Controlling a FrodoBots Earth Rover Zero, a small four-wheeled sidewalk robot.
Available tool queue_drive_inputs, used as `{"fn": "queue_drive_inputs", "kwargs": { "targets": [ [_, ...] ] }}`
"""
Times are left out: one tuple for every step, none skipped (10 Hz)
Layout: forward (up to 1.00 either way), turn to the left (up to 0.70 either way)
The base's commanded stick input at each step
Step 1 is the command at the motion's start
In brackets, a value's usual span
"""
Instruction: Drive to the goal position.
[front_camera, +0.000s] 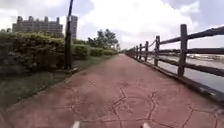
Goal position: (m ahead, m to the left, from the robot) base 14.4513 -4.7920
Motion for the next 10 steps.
{"fn": "queue_drive_inputs", "kwargs": {
  "targets": [
    [0.85,0.11],
    [0.85,0.11],
    [0.85,0.11],
    [0.85,0.11],
    [0.85,0.11],
    [0.85,0.11],
    [0.85,0.11],
    [0.85,-0.23],
    [0.85,-0.23],
    [0.85,-0.23]
  ]
}}
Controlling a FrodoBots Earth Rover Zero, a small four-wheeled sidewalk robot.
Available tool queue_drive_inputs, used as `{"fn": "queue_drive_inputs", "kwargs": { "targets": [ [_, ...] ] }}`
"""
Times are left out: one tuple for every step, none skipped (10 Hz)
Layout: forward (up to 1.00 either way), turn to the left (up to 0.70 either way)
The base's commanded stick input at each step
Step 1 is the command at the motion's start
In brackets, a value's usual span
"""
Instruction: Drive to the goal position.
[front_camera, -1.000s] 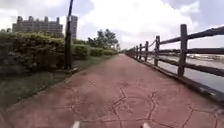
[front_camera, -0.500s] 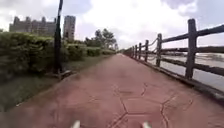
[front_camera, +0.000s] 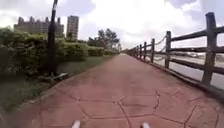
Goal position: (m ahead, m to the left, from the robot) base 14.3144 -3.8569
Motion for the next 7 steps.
{"fn": "queue_drive_inputs", "kwargs": {
  "targets": [
    [0.85,-0.23],
    [0.85,-0.23],
    [0.85,-0.23],
    [0.85,-0.23],
    [0.85,-0.23],
    [0.85,-0.23],
    [0.85,-0.23]
  ]
}}
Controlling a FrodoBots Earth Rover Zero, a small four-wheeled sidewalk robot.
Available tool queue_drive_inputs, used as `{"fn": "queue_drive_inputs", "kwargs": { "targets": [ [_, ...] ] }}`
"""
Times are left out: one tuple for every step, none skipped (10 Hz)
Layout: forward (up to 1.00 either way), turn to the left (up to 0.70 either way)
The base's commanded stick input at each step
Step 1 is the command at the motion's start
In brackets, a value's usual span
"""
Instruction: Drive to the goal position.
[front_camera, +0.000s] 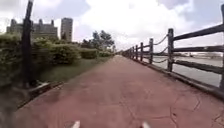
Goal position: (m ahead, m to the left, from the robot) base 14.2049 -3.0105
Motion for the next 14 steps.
{"fn": "queue_drive_inputs", "kwargs": {
  "targets": [
    [0.85,-0.23],
    [0.85,-0.23],
    [0.85,0.11],
    [0.85,0.11],
    [0.85,0.11],
    [0.85,0.11],
    [0.85,0.11],
    [0.85,0.11],
    [0.85,0.11],
    [0.85,0.11],
    [0.85,0.11],
    [0.85,0.11],
    [0.85,0.07],
    [0.85,-0.23]
  ]
}}
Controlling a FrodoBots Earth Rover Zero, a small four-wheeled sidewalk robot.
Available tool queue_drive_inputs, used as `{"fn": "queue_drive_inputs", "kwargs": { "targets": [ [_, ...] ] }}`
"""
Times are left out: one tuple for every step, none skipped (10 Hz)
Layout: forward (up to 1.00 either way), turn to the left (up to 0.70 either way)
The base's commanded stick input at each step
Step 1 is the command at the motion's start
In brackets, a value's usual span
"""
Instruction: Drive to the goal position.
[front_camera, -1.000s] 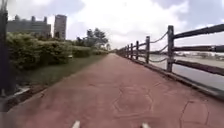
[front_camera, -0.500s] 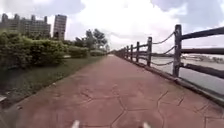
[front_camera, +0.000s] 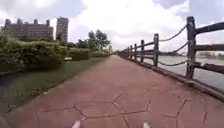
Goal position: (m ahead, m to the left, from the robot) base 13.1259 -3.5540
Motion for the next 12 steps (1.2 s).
{"fn": "queue_drive_inputs", "kwargs": {
  "targets": [
    [0.85,-0.23],
    [0.85,-0.23],
    [0.85,-0.23],
    [0.85,-0.23],
    [0.85,-0.12],
    [0.85,0.11],
    [0.85,0.11],
    [0.85,0.11],
    [0.85,0.11],
    [0.85,0.02],
    [0.85,-0.21],
    [0.85,-0.12]
  ]
}}
